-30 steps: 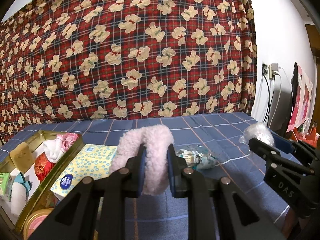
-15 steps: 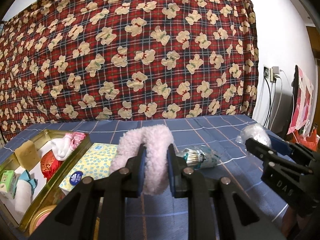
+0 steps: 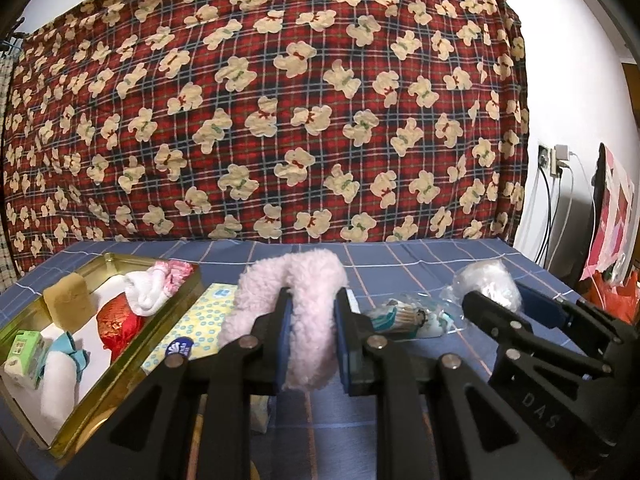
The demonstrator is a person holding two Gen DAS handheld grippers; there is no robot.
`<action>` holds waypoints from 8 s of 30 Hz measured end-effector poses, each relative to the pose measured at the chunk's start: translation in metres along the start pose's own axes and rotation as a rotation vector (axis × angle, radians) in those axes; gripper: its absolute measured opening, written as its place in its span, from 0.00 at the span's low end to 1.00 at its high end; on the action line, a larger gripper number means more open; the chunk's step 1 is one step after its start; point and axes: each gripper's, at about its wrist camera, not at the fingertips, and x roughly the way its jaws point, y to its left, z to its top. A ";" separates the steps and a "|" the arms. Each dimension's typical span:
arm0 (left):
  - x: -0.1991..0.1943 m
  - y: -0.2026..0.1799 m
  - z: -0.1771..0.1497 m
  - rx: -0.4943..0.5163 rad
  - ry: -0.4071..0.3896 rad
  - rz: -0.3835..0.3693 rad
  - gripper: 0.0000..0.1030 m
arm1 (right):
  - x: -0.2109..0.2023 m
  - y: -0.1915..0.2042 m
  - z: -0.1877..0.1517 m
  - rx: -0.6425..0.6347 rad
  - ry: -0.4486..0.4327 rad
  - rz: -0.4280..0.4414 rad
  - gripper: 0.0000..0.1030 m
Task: Organize soft objects
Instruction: 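Lift the pink puff and plastic bag and carry both toward the gold tray, then lower the puff and plastic bag into the tray and open both grippers, then move both grippers back toward the white sponge and cotton swab bag, then grasp the white sponge block with the left gripper while the right gripper grasps the cotton swab bag, then lift the sponge and cotton swab bag and carry both toward the tray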
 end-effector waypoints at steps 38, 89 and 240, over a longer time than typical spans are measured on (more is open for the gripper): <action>-0.037 0.198 0.034 -0.205 0.050 0.137 0.17 | 0.031 0.186 0.074 -0.170 0.058 0.371 0.45; -0.016 0.164 0.025 -0.148 0.181 0.091 0.96 | 0.055 0.088 0.043 -0.108 0.201 0.222 0.69; 0.120 -0.049 0.014 0.025 0.281 0.110 0.49 | 0.068 -0.068 0.024 0.011 0.042 0.029 0.35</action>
